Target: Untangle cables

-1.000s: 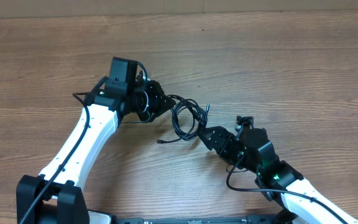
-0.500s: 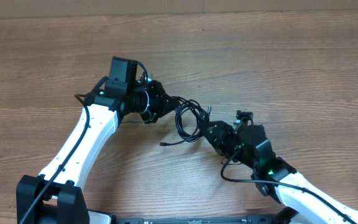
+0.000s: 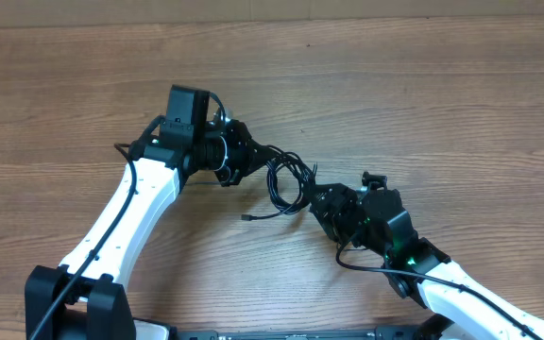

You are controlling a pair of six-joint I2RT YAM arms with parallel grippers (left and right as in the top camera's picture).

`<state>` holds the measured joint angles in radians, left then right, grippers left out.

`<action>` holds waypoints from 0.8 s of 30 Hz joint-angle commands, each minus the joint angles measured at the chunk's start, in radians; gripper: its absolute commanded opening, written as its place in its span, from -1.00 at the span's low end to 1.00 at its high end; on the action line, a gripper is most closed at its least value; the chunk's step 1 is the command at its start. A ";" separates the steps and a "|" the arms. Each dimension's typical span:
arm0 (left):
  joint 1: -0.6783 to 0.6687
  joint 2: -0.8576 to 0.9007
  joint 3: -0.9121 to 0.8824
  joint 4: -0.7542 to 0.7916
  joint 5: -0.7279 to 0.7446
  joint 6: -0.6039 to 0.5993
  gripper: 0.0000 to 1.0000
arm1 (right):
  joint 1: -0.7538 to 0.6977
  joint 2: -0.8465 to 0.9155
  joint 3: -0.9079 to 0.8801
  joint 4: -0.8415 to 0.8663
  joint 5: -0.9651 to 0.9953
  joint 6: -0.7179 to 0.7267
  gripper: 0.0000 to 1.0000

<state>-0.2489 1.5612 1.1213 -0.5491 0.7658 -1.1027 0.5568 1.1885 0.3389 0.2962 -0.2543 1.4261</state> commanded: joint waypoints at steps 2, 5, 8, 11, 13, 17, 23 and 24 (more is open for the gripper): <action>-0.006 -0.023 0.026 0.008 -0.067 -0.039 -0.91 | -0.007 0.006 0.023 0.004 0.010 -0.056 0.46; -0.006 -0.023 0.026 0.008 -0.090 -0.055 -0.91 | -0.023 0.002 0.023 0.004 0.008 -0.070 0.49; -0.007 -0.023 0.026 0.004 -0.109 -0.121 -0.92 | -0.024 0.000 0.023 0.004 -0.014 -0.069 0.50; -0.006 -0.023 0.026 -0.002 -0.117 -0.256 -0.92 | -0.024 0.000 0.023 -0.050 -0.064 0.024 0.51; -0.007 -0.023 0.026 -0.002 -0.124 -0.345 -0.92 | -0.024 0.000 0.023 -0.079 -0.093 0.092 0.57; -0.007 -0.023 0.026 -0.023 -0.125 -0.449 -0.92 | -0.024 0.000 0.023 -0.085 -0.120 0.145 0.62; -0.008 -0.023 0.026 -0.055 -0.119 -0.411 -0.91 | -0.024 0.000 0.023 -0.075 -0.087 0.217 0.31; -0.009 -0.023 0.026 -0.066 -0.118 -0.412 -0.92 | -0.024 0.001 0.023 -0.065 -0.088 0.229 0.18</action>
<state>-0.2489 1.5612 1.1217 -0.5991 0.6312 -1.4940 0.5369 1.1885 0.3408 0.2127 -0.3508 1.5929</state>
